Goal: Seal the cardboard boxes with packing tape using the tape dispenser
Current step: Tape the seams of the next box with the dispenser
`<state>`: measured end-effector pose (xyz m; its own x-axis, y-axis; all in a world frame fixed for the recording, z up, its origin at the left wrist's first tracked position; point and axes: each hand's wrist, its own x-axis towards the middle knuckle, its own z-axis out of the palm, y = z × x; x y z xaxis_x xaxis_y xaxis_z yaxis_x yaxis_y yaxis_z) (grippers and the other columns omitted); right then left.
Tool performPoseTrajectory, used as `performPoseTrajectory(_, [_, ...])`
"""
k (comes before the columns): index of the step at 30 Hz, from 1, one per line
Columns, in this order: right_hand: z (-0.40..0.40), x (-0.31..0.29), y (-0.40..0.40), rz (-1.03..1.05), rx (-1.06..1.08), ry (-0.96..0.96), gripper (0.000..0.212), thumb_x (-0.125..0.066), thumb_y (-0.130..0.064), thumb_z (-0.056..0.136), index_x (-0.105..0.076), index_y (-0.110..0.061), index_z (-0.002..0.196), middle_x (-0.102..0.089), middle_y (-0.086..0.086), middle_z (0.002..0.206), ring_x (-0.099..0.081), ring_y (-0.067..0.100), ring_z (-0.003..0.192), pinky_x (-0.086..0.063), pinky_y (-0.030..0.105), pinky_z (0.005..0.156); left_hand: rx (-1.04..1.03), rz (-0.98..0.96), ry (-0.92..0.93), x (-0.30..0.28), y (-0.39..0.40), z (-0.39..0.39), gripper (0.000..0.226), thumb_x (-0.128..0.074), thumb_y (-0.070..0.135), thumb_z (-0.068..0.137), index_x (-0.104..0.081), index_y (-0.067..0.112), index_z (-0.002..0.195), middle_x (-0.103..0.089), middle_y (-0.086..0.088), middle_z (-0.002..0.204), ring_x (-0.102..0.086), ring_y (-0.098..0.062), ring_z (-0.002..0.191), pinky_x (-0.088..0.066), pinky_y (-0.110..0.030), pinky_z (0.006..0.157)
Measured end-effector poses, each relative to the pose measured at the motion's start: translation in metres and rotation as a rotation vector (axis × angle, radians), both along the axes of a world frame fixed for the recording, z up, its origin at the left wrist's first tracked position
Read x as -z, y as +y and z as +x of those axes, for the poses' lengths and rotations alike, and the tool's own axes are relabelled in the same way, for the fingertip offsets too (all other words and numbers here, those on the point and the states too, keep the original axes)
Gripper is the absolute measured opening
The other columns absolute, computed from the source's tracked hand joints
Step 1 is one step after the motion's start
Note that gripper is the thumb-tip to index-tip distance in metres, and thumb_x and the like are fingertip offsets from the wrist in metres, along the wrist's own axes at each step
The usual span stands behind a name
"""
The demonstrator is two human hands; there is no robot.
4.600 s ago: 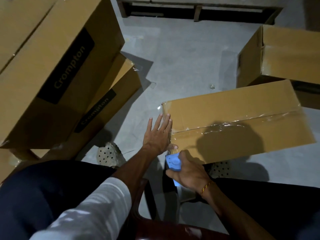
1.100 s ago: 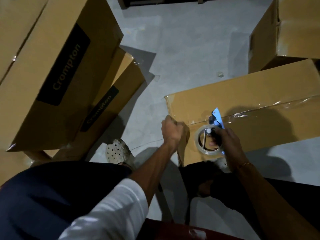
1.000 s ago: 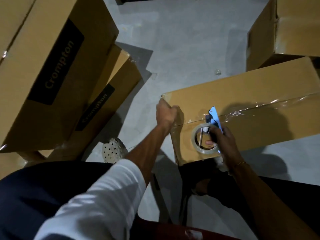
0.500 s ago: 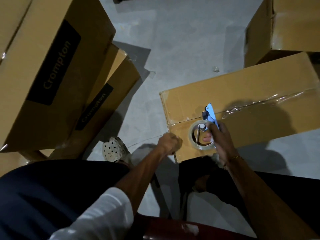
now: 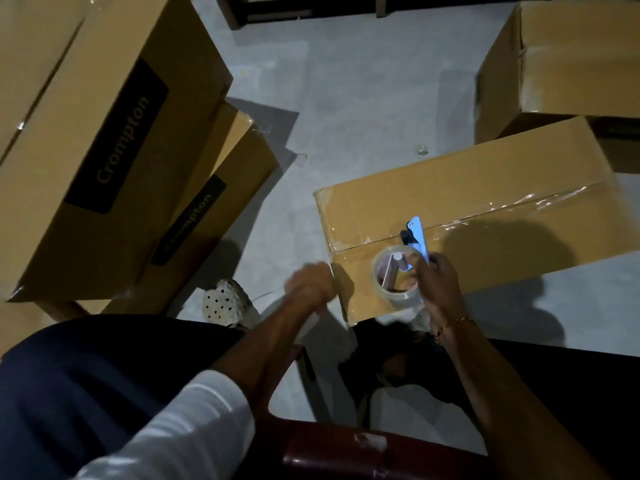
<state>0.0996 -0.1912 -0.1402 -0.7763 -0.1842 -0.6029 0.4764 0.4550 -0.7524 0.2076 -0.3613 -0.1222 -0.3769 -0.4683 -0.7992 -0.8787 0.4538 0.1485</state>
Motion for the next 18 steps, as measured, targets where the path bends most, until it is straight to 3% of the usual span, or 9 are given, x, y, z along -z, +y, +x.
performPoseTrajectory(2, [0.001, 0.0, 0.011, 0.093, 0.041, 0.015, 0.038, -0.068, -0.048, 0.076, -0.066, -0.016, 0.097, -0.064, 0.0, 0.09, -0.062, 0.024, 0.083, -0.048, 0.039, 0.075, 0.061, -0.249, 0.147, 0.007, -0.023, -0.018, 0.021, -0.056, 0.032, 0.098, -0.065, 0.015, 0.106, -0.068, -0.006, 0.108, -0.066, -0.025, 0.095, -0.057, -0.039, 0.085])
performPoseTrajectory(4, [0.0, 0.0, 0.022, 0.138, 0.053, 0.002, 0.047, -0.067, -0.055, 0.074, -0.066, -0.013, 0.096, -0.066, 0.002, 0.09, -0.062, 0.024, 0.082, -0.048, 0.039, 0.074, 0.077, -0.34, 0.334, 0.014, -0.046, -0.035, 0.032, -0.057, 0.028, 0.099, -0.056, 0.016, 0.129, -0.054, -0.009, 0.133, -0.055, -0.03, 0.116, -0.052, -0.044, 0.095])
performPoseTrajectory(8, [-0.002, 0.001, 0.034, 0.126, 0.095, -0.086, 0.062, -0.066, -0.065, 0.061, -0.066, -0.019, 0.102, -0.07, 0.004, 0.102, -0.067, 0.029, 0.095, -0.055, 0.049, 0.088, 0.078, -0.212, 0.4, 0.026, -0.087, -0.074, 0.068, -0.063, 0.035, 0.096, -0.029, 0.019, 0.153, -0.026, -0.009, 0.159, -0.038, -0.04, 0.137, -0.04, -0.05, 0.109])
performPoseTrajectory(11, [0.003, 0.004, 0.025, -0.03, 0.264, -0.168, 0.049, -0.072, -0.049, 0.076, -0.068, -0.015, 0.11, -0.073, 0.007, 0.106, -0.069, 0.031, 0.099, -0.053, 0.041, 0.079, 0.107, -0.052, 0.355, 0.034, -0.097, -0.086, 0.071, -0.065, 0.042, 0.094, -0.035, 0.012, 0.15, -0.037, -0.015, 0.153, -0.045, -0.038, 0.133, -0.043, -0.046, 0.105])
performPoseTrajectory(15, [0.017, -0.004, -0.003, -0.16, 0.345, -0.194, 0.035, -0.071, -0.033, 0.086, -0.066, -0.008, 0.11, -0.073, 0.009, 0.1, -0.066, 0.016, 0.08, -0.051, 0.028, 0.068, 0.148, -0.118, 0.351, 0.025, -0.118, -0.085, 0.061, -0.061, 0.058, 0.089, -0.06, 0.005, 0.119, -0.057, -0.018, 0.125, -0.059, -0.035, 0.105, -0.049, -0.043, 0.086])
performPoseTrajectory(18, [0.046, -0.014, -0.043, -0.271, 0.294, -0.266, 0.033, -0.071, -0.028, 0.087, -0.064, -0.007, 0.112, -0.07, 0.009, 0.093, -0.066, 0.022, 0.084, -0.051, 0.036, 0.074, 0.09, -0.239, 0.24, 0.001, -0.158, -0.066, 0.078, -0.05, 0.07, 0.09, -0.053, 0.005, 0.132, -0.05, -0.019, 0.14, -0.054, -0.037, 0.121, -0.046, -0.049, 0.1])
